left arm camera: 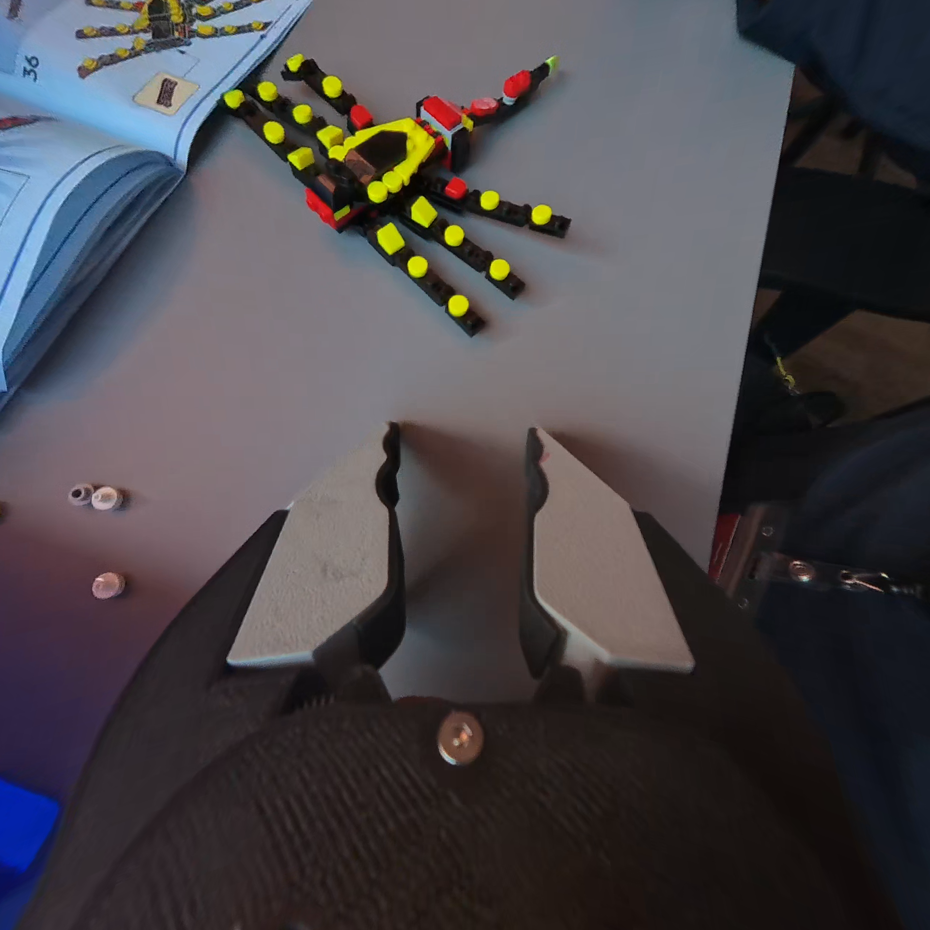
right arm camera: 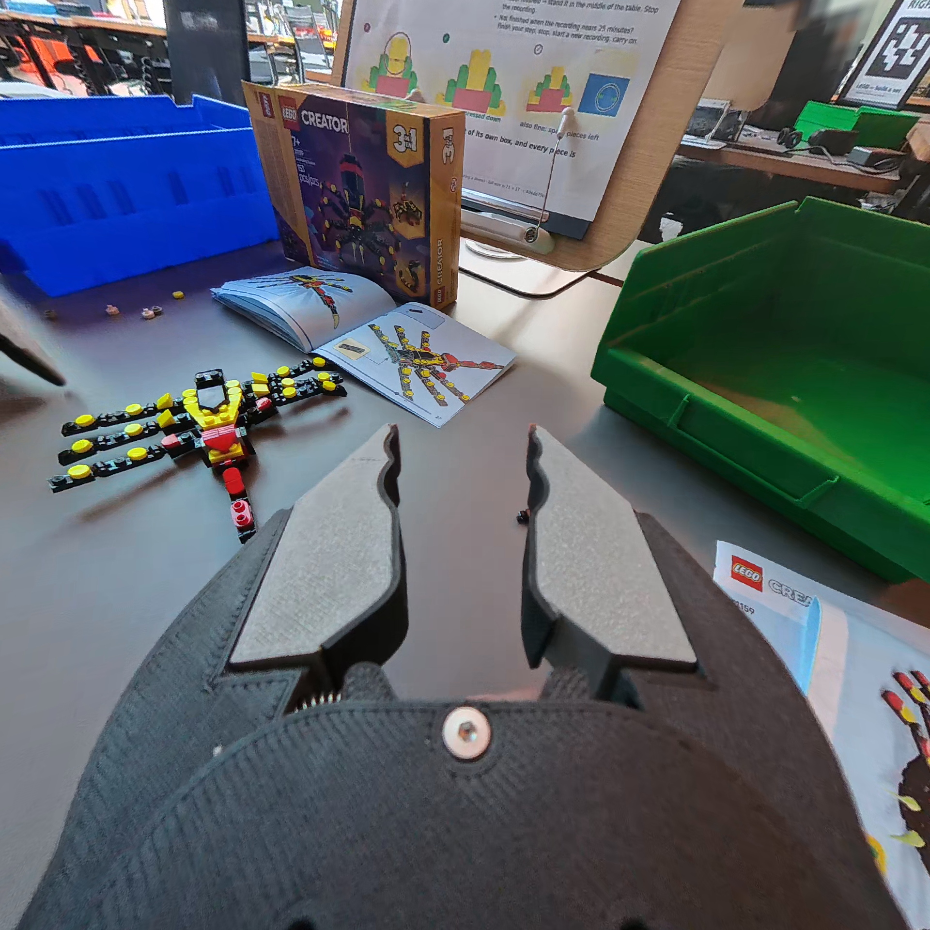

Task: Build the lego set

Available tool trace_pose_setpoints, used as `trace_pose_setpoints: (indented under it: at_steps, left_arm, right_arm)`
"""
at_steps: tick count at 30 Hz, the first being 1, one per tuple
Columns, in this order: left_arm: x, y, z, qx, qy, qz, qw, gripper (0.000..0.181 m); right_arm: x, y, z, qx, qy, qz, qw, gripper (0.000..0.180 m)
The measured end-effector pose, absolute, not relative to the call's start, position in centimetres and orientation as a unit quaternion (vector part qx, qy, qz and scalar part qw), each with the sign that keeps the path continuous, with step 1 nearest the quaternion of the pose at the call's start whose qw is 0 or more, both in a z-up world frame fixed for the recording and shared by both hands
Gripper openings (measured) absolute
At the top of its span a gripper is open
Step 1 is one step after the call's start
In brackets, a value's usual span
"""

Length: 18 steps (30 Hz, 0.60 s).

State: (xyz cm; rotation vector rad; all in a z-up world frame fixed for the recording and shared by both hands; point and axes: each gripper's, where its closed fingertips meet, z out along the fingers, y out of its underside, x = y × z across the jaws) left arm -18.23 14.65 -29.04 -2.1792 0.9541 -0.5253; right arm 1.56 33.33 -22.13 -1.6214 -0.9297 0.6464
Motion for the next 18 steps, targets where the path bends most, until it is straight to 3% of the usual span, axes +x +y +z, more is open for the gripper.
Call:
trace_pose_setpoints:
  at_steps: [5, 9, 18]
  left_arm:
    - [-17.8, 14.2, -28.1, -0.820, 0.379, -0.223, 0.366, 0.030]
    - [-18.1, 14.6, -25.4, -0.785, 0.359, -0.254, 0.436, 0.017]
    - [-19.6, 16.6, -23.1, -0.765, 0.295, -0.286, 0.496, 0.020]
  right_arm:
    - [1.2, 33.1, -22.4, -0.684, -0.404, 0.277, 0.540, 0.051]
    - [0.9, 32.7, -22.3, -0.678, -0.412, 0.288, 0.537, 0.053]
    - [-0.4, 32.1, -23.0, -0.668, -0.453, 0.268, 0.525, 0.054]
